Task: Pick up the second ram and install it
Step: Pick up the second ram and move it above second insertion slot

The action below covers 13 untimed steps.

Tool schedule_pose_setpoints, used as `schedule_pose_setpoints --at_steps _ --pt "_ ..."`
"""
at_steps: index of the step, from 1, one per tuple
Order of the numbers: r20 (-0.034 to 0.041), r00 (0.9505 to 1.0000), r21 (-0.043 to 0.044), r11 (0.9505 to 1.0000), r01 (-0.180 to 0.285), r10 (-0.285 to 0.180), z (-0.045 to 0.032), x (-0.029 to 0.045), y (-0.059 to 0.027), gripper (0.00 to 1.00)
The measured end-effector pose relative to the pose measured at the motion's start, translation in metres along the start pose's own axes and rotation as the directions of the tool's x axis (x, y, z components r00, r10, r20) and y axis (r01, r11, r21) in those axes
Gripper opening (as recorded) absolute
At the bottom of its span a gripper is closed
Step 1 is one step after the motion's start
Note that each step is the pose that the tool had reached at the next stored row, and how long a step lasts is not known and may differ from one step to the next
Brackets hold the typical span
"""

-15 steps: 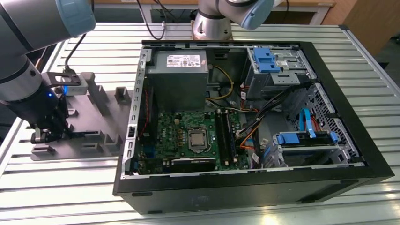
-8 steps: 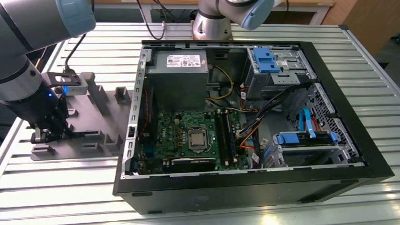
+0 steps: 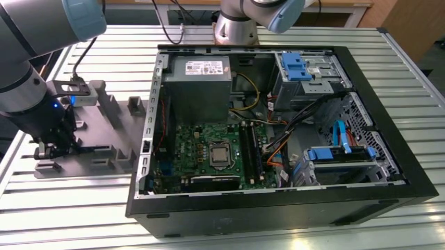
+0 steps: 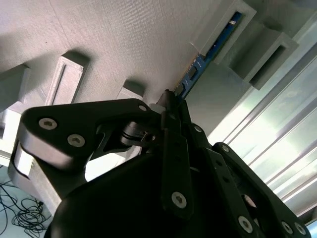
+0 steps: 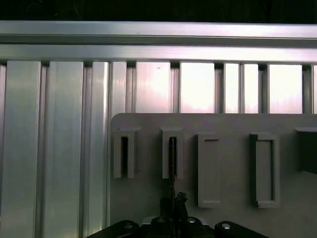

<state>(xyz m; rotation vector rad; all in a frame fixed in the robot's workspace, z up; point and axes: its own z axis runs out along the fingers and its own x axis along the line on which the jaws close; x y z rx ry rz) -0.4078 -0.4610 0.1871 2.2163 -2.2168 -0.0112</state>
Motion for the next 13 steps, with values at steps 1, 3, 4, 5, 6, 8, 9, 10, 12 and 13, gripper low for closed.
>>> schedule_pose_setpoints --at_steps 1,3,4,5,6,8,9,10,12,13 --pt "0.0000 1.0000 0.0001 1.0000 -0.001 0.001 0.0000 0.0000 0.0000 0.14" --pt "0.0001 1.0000 0.0001 1.0000 -0.001 0.001 0.0000 0.0000 0.0000 0.14" --pt "0.0001 1.0000 0.0001 1.0000 -0.001 0.001 0.0000 0.0000 0.0000 0.14" --pt "0.0001 1.0000 0.0001 1.0000 -0.001 0.001 0.0000 0.0000 0.0000 0.14" --pt "0.0001 1.0000 0.0002 1.0000 -0.001 0.001 0.0000 0.0000 0.0000 0.14" --pt "0.0003 1.0000 0.0004 1.0000 -0.001 0.001 -0.0004 0.0000 -0.0001 0.14" --pt "0.0000 1.0000 0.0000 1.0000 -0.002 0.002 -0.0011 0.0000 0.0000 0.14" --pt "0.0001 1.0000 0.0001 1.0000 -0.002 0.002 -0.0016 0.0000 0.0000 0.14" --pt "0.0000 1.0000 0.0001 1.0000 -0.002 0.002 -0.0031 0.0000 0.0000 0.14" --pt "0.0000 1.0000 0.0001 1.0000 -0.002 0.002 -0.0037 0.0000 0.0000 0.14"
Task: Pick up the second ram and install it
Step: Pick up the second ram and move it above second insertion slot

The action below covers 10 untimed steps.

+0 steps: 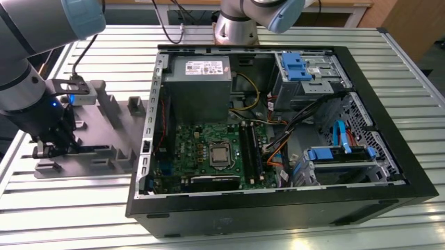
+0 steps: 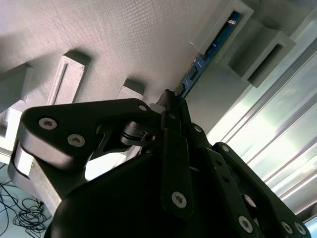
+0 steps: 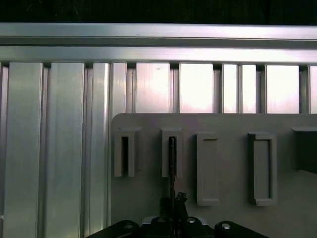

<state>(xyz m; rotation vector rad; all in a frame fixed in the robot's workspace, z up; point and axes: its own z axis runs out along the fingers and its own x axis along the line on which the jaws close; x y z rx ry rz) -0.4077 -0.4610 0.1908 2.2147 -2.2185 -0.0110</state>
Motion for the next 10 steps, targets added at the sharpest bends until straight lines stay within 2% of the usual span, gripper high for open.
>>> schedule_pose_setpoints --at_steps 10 --pt "0.0000 1.0000 -0.0001 1.0000 0.000 0.000 -0.0016 0.0000 0.0001 0.14"
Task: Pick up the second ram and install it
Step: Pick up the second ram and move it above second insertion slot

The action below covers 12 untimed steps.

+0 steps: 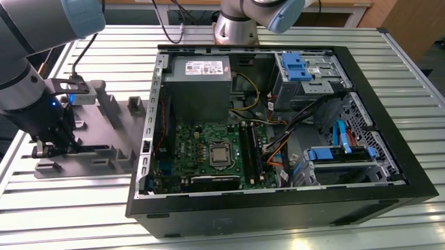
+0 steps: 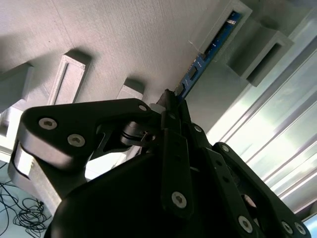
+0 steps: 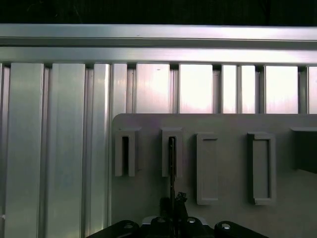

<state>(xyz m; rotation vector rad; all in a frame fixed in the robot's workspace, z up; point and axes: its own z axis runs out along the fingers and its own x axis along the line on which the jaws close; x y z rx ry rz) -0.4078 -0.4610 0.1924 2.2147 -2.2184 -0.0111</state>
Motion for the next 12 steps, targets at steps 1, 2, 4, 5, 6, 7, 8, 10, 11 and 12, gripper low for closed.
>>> schedule_pose_setpoints --at_steps 1,2,4,5,6,7,8,10,11,12 --pt "0.0000 1.0000 0.0000 1.0000 0.000 0.000 -0.0004 0.0000 0.0000 0.14" --pt "-0.0001 1.0000 -0.0001 1.0000 0.000 0.000 -0.0010 0.0000 0.0000 0.14" --pt "0.0001 1.0000 0.0001 1.0000 0.000 0.000 -0.0021 0.0000 0.0000 0.14" --pt "0.0000 1.0000 0.0000 1.0000 0.000 0.000 -0.0028 0.0000 0.0000 0.14" --pt "0.0000 1.0000 0.0001 1.0000 0.000 0.000 -0.0034 0.0000 0.0000 0.14" --pt "0.0001 1.0000 0.0001 1.0000 0.000 0.000 -0.0039 0.0000 0.0000 0.14" --pt "0.0002 1.0000 0.0003 1.0000 0.000 0.000 -0.0041 0.0000 0.0000 0.14" --pt "0.0002 1.0000 0.0002 1.0000 0.000 0.000 -0.0048 0.0000 0.0001 0.14" --pt "0.0002 1.0000 0.0000 1.0000 0.000 0.000 -0.0051 0.0000 0.0001 0.14" --pt "0.0003 1.0000 0.0002 1.0000 0.000 0.000 -0.0051 0.0000 0.0000 0.14"
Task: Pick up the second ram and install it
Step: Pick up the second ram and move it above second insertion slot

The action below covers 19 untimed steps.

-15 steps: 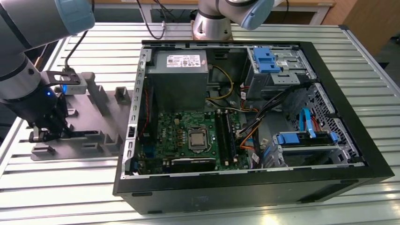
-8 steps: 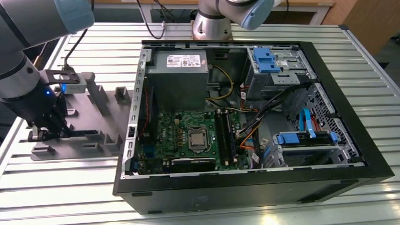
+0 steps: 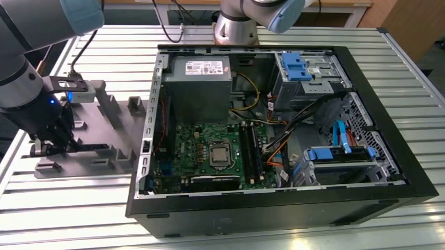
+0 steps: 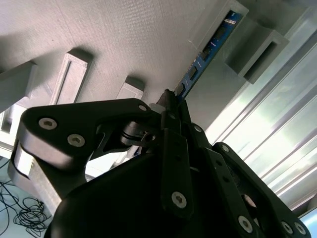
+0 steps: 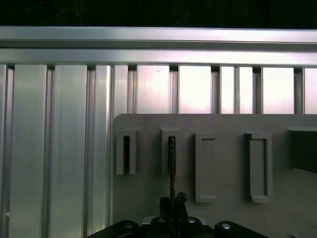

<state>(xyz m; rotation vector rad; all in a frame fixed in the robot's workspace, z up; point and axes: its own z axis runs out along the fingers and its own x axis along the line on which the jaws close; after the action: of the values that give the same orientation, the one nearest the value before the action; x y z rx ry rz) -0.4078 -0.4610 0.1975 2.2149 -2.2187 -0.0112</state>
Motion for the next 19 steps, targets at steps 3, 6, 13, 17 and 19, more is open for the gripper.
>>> schedule_pose_setpoints --at_steps 3,6,13,17,19 --pt "0.0000 1.0000 -0.0001 1.0000 0.000 0.000 -0.0001 0.0000 0.0000 0.14" --pt "-0.0001 1.0000 -0.0003 1.0000 0.000 0.000 -0.0008 0.0000 0.0000 0.14" --pt "0.0000 1.0000 -0.0001 1.0000 0.000 0.000 -0.0042 0.0000 0.0001 0.14" --pt "-0.0001 1.0000 -0.0002 1.0000 0.000 0.000 -0.0066 0.0000 0.0001 0.14" --pt "0.0000 1.0000 -0.0001 1.0000 0.000 0.000 -0.0076 0.0000 0.0001 0.14"
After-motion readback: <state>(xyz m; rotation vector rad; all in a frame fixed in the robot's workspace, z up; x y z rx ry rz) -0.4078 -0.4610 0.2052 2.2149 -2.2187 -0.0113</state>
